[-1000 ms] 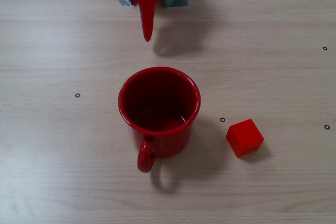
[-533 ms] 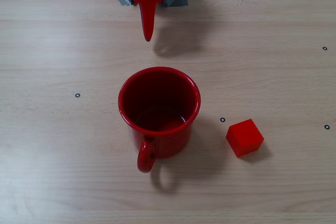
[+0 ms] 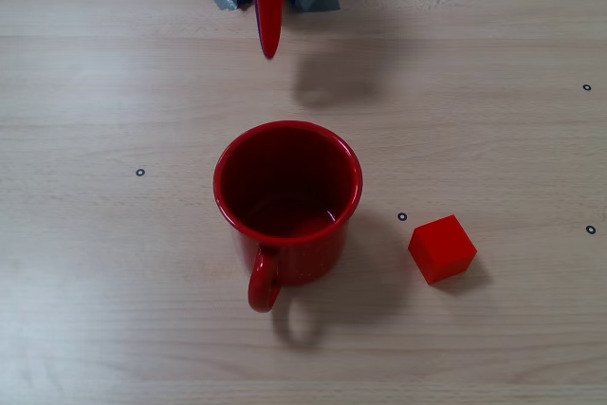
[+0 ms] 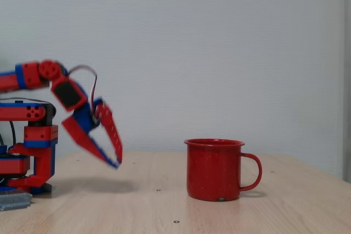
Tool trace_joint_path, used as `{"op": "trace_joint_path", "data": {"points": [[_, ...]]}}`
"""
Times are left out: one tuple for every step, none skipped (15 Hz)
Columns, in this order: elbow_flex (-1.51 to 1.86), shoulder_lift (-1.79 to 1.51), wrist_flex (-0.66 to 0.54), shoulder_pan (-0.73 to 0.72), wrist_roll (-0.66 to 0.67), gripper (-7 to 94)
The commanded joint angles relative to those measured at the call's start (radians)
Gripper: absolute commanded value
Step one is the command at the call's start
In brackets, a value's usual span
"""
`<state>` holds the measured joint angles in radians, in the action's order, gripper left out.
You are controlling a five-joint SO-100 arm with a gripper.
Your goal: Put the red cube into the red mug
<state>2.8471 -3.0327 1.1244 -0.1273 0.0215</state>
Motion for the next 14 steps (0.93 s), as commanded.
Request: {"op": "trace_joint_path", "data": {"points": [[-0.183,0.052,0.032,-0.066,0.055,0],[-0.273,0.107,0.061,-0.097,0.054,0],[-0.362,0.169,0.086,-0.124,0.052,0],[-0.459,0.242,0.109,-0.147,0.049,0],[-0.558,0.318,0.143,-0.17,0.049,0],[-0.647,0.383,0.167,-0.195,0.064,0],[-0.726,0.442,0.192,-0.216,0.067,0],[-0.808,0.5,0.222,-0.242,0.071,0],[-0.911,0.566,0.275,-0.265,0.067,0],[-1.017,0.63,0.319,-0.29,0.066,0],[-1.124,0.692,0.357,-0.311,0.057,0],[-1.224,0.753,0.396,-0.339,0.048,0],[-1.316,0.822,0.428,-0.362,0.032,0],[-1.411,0.905,0.453,-0.374,0.009,0]]}}
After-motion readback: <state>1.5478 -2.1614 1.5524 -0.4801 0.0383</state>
